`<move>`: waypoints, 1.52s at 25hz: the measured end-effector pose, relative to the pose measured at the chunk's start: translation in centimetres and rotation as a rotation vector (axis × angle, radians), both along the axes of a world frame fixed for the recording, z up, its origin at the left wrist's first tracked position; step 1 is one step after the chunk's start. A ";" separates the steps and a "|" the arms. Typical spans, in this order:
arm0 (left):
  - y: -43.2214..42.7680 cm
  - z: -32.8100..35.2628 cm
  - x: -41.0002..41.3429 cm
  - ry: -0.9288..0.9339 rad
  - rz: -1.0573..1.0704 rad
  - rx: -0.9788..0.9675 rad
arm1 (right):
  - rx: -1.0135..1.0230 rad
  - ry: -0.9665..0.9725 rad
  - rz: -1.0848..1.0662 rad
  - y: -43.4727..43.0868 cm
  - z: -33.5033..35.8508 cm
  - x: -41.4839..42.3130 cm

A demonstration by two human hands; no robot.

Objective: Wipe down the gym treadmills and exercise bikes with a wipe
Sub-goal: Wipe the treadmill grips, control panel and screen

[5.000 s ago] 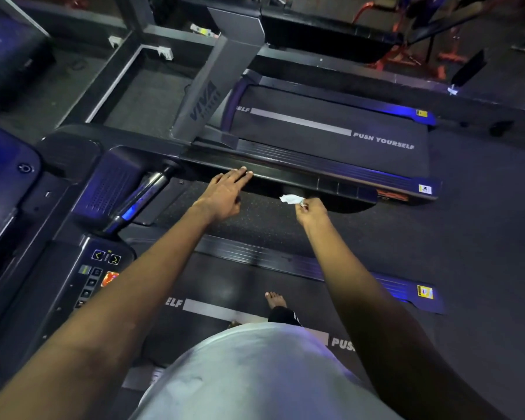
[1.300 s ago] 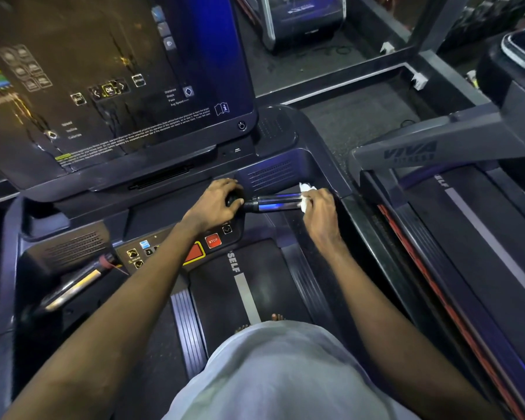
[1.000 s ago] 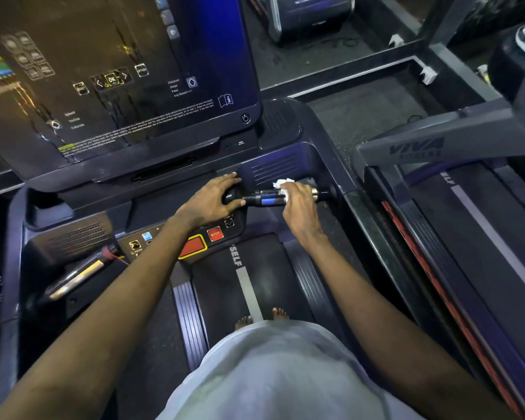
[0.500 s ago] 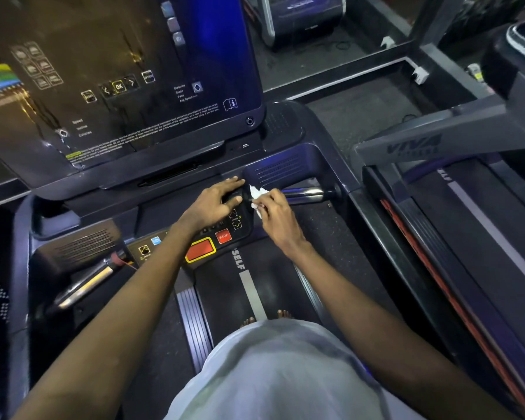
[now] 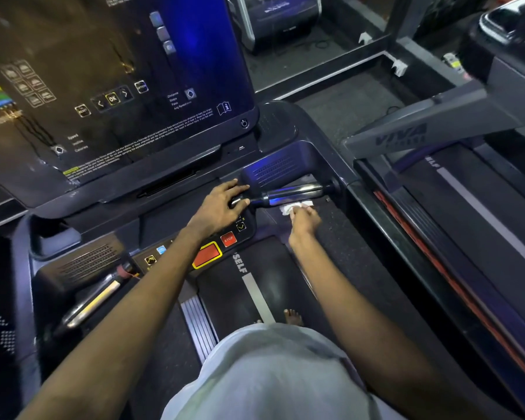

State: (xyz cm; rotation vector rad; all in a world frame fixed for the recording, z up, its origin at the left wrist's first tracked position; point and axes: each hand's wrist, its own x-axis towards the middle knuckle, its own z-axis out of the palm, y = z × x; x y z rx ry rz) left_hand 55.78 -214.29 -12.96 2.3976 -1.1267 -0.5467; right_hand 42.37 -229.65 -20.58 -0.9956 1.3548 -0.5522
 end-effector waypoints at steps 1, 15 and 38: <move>0.0 -0.1 0.0 -0.016 -0.005 0.011 | 0.023 0.016 0.092 -0.7 0.3 0.2; -0.8 0.0 0.0 -0.133 -0.030 0.064 | 0.064 -0.202 -0.447 -5.0 2.7 -1.2; 2.9 0.5 -0.9 -0.028 0.052 -0.061 | -1.157 0.074 0.763 0.8 2.3 -1.2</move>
